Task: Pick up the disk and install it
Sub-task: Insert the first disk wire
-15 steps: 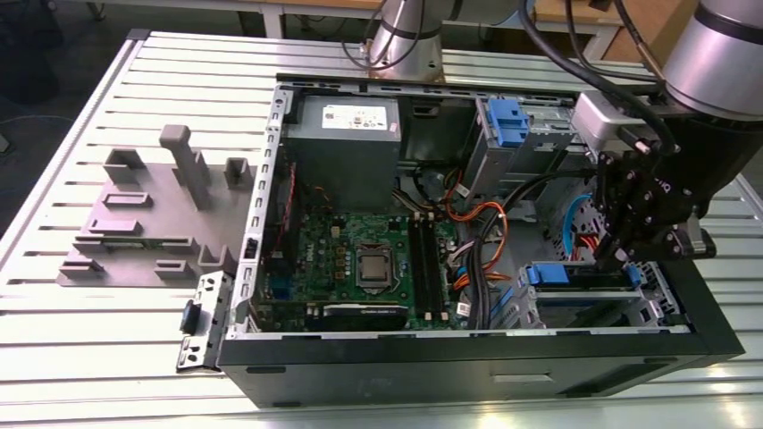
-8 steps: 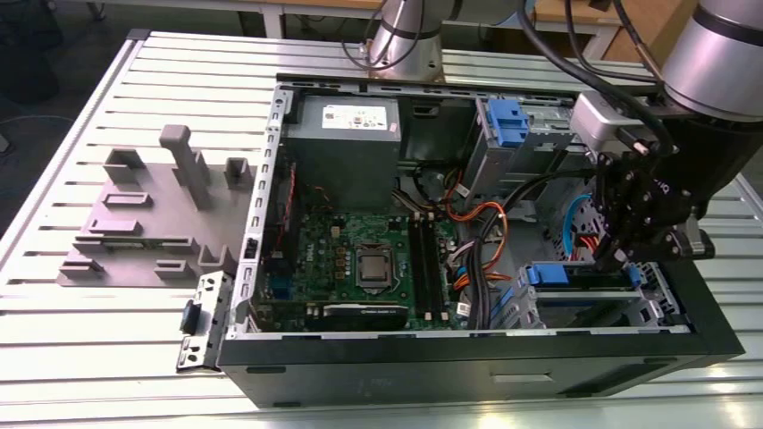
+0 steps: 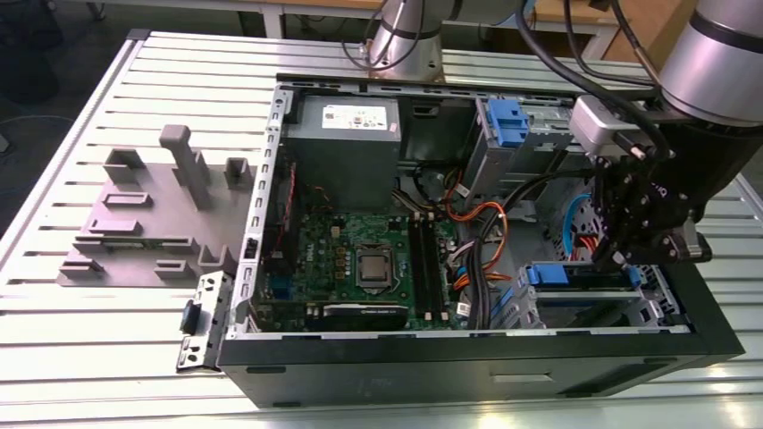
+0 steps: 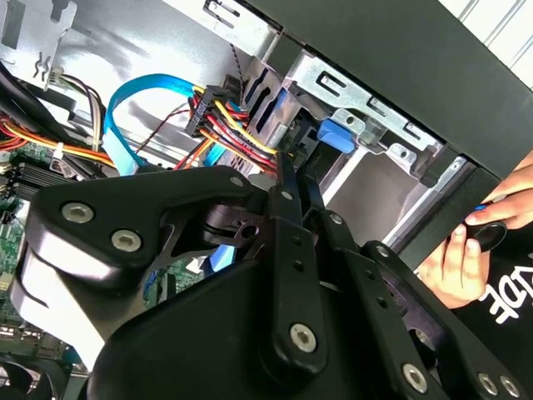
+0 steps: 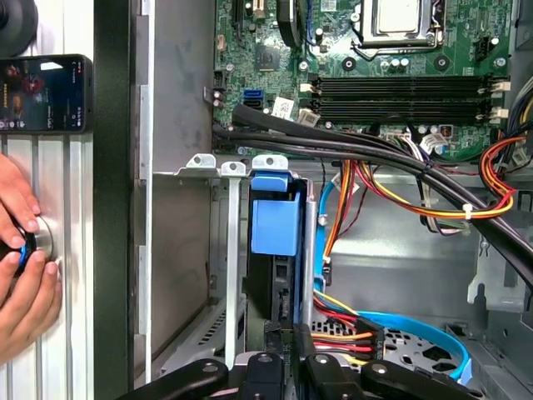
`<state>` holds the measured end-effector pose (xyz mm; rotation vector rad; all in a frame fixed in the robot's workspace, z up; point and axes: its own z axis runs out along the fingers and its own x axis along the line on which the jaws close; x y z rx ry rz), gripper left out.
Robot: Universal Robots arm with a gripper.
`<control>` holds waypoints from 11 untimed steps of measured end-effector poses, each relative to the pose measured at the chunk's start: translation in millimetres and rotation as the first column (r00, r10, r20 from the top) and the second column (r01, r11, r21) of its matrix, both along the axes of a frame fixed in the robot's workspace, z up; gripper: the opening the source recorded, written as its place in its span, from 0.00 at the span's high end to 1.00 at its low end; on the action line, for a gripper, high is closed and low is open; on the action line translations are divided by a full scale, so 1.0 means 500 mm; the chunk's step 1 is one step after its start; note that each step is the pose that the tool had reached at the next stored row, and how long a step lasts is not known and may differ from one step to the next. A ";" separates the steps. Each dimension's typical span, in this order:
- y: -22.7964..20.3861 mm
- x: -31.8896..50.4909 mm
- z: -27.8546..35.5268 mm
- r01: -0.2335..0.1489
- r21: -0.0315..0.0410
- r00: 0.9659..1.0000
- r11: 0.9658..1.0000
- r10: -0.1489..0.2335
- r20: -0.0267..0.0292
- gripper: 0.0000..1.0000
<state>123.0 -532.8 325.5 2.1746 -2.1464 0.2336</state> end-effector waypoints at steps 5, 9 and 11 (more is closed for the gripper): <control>0.0001 0.000 0.000 0.000 0.000 1.000 1.000 0.000 0.000 0.83; 0.0001 0.000 0.000 0.000 0.001 1.000 1.000 0.000 0.000 0.83; 0.0001 0.000 -0.001 0.000 0.001 1.000 1.000 0.000 0.000 0.82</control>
